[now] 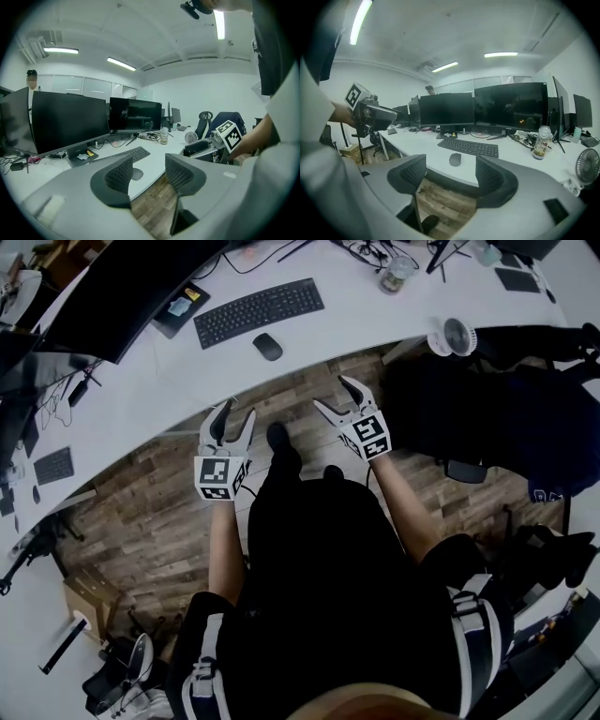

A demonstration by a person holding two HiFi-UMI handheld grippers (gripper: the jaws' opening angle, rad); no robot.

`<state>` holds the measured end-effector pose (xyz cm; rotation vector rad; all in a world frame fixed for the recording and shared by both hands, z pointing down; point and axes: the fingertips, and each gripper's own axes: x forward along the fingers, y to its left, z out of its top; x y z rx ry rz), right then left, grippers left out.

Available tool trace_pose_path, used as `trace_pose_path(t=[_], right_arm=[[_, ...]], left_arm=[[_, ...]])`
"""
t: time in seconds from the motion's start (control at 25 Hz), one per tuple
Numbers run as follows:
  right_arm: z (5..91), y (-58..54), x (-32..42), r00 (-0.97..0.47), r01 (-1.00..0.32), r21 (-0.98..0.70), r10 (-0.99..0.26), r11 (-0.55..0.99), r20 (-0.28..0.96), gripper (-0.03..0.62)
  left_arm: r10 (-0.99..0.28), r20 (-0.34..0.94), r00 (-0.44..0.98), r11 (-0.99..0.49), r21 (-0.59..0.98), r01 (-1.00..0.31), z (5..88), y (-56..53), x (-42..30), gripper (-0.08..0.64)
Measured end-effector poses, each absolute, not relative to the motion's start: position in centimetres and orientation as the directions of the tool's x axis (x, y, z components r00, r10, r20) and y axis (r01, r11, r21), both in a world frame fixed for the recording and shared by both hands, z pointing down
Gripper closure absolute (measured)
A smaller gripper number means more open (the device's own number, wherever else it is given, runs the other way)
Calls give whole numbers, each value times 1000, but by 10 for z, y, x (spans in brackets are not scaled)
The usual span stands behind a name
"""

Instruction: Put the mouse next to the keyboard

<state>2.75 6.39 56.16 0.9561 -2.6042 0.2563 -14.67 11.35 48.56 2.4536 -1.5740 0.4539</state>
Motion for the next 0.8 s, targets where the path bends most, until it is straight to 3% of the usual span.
trace_pose_path(t=[0.8], right_arm=[[578,-7,-39,-671,-668,-28,-585,743,456,264]], left_arm=[[-802,374,466,-496,17,-868,499,22,-203,347]])
